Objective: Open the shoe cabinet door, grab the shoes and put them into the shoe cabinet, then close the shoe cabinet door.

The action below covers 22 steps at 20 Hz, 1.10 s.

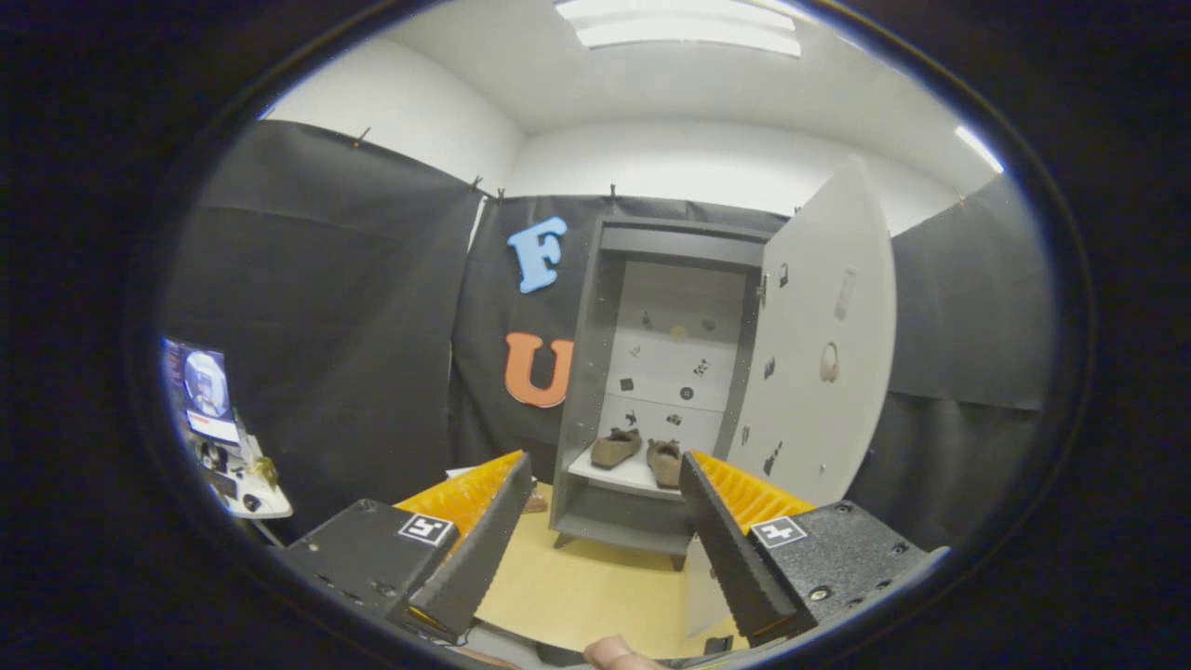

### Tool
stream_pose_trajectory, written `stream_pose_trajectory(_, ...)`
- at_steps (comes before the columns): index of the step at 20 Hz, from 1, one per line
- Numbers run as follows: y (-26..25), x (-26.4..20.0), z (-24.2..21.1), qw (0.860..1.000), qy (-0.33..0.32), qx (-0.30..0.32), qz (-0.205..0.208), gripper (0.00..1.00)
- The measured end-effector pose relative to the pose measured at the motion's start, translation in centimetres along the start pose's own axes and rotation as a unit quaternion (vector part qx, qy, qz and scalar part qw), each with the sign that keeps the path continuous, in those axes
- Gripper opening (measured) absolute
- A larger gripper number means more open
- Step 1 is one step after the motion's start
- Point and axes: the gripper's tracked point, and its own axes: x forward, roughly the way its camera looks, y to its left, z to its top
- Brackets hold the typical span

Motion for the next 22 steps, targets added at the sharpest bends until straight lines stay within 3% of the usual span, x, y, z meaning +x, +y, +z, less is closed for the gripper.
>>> stream_pose_trajectory(4, -3.2, -7.8, -1.5, 0.999, -0.044, 0.001, -0.018, 1.00)
stream_pose_trajectory(8, -8.8, -15.1, -4.9, 0.993, -0.092, 0.004, -0.080, 1.00)
stream_pose_trajectory(11, -13.2, -17.5, -9.7, 0.990, -0.065, -0.003, -0.127, 1.00)
stream_pose_trajectory(17, -19.9, -12.0, -16.4, 0.993, -0.005, 0.027, -0.118, 1.00)
stream_pose_trajectory(22, -27.5, -5.6, -21.5, 0.984, 0.035, 0.035, -0.173, 1.00)
